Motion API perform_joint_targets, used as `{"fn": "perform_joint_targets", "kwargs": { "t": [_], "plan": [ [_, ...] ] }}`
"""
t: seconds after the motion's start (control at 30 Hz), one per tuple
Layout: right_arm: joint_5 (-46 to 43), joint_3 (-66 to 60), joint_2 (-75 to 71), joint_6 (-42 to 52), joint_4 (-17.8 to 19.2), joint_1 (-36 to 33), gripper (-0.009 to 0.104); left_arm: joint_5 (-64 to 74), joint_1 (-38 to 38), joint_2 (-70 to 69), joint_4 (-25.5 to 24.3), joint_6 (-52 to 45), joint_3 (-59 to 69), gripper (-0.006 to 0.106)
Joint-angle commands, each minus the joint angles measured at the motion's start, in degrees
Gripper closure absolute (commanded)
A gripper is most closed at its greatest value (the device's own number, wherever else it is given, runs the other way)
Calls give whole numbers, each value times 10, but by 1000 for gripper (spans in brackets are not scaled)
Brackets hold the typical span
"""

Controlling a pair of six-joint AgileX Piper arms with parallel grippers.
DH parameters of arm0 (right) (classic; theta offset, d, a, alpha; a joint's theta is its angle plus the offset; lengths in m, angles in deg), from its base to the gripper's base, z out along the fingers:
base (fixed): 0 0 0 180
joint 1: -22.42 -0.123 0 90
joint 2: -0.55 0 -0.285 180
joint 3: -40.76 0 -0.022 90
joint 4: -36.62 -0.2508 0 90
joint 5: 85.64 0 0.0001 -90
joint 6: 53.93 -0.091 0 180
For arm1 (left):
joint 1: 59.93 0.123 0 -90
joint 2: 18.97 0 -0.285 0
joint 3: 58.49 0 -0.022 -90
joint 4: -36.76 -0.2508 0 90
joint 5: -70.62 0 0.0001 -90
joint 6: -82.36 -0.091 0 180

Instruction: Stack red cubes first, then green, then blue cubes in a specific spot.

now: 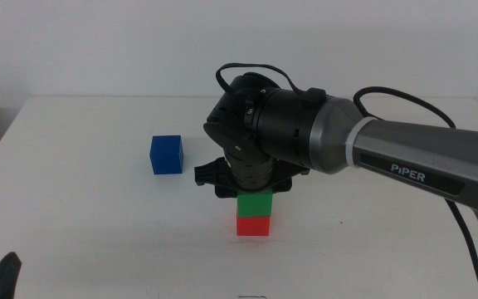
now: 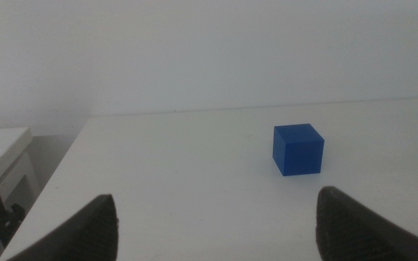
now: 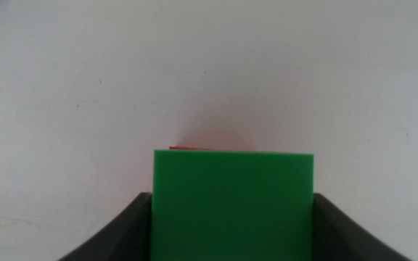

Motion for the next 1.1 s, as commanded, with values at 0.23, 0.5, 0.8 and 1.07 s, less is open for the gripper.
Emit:
{"fn": "perform_joint_targets", "kwargs": {
  "t": [0.23, 0.5, 0.8, 1.07],
  "plan": [
    [0, 18, -21, -7, 25, 3, 69, -51, -1, -12, 6, 3, -2, 7],
    [-31, 18, -22, -8, 24, 6, 22, -51, -1, -12, 6, 3, -2, 7],
    [35, 37, -107, 10, 50, 2, 12, -51, -1, -12, 6, 3, -2, 7],
    [73, 10, -279, 111, 82, 11, 12, -51, -1, -12, 6, 3, -2, 7]
  ]
}}
